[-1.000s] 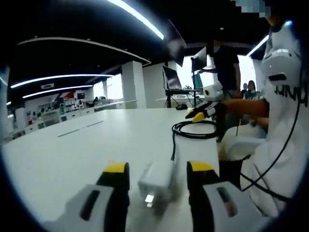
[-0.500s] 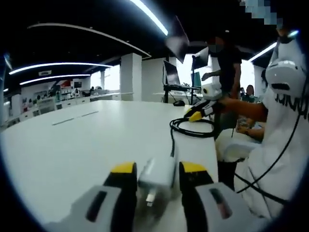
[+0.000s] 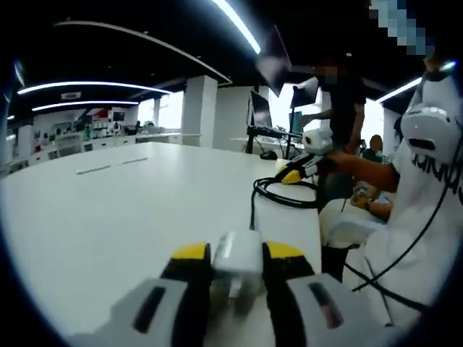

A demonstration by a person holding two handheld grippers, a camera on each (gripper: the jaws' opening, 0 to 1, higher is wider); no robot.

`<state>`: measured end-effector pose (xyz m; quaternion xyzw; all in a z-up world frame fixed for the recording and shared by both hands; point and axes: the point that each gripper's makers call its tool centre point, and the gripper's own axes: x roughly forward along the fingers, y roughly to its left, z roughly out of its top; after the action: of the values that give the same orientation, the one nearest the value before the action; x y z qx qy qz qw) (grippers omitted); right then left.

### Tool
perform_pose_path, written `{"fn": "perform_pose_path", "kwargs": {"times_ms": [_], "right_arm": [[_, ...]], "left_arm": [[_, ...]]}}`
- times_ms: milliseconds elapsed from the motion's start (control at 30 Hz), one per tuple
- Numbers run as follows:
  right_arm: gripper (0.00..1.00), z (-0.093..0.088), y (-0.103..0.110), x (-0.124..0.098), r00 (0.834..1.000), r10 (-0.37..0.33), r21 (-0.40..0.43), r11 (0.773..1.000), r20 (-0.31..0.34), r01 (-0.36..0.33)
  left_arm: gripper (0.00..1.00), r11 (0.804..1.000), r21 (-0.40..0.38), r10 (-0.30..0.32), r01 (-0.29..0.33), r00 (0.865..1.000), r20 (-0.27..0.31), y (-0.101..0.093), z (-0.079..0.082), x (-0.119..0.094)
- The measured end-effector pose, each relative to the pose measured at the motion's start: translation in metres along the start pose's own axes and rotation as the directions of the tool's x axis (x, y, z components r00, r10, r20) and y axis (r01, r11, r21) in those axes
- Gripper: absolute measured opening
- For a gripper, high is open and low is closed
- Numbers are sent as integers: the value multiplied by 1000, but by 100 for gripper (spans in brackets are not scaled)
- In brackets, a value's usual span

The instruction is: Plug the desk Type‑C cable into the charger adapter.

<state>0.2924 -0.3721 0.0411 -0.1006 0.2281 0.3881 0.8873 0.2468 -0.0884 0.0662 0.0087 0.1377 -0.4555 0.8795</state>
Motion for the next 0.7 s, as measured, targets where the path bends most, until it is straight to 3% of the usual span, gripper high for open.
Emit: {"fn": "perform_pose_path", "kwargs": {"times_ms": [300, 700], "right_arm": [[9, 1, 3, 1, 1000, 5, 5, 1000, -24, -5], [7, 3, 2, 1, 998, -8, 26, 1000, -59, 10]], "left_arm": [[27, 1000, -1, 17, -17, 1000, 0, -1, 0, -1], [27, 999, -30, 27, -27, 1000, 5, 0, 0, -2]]}}
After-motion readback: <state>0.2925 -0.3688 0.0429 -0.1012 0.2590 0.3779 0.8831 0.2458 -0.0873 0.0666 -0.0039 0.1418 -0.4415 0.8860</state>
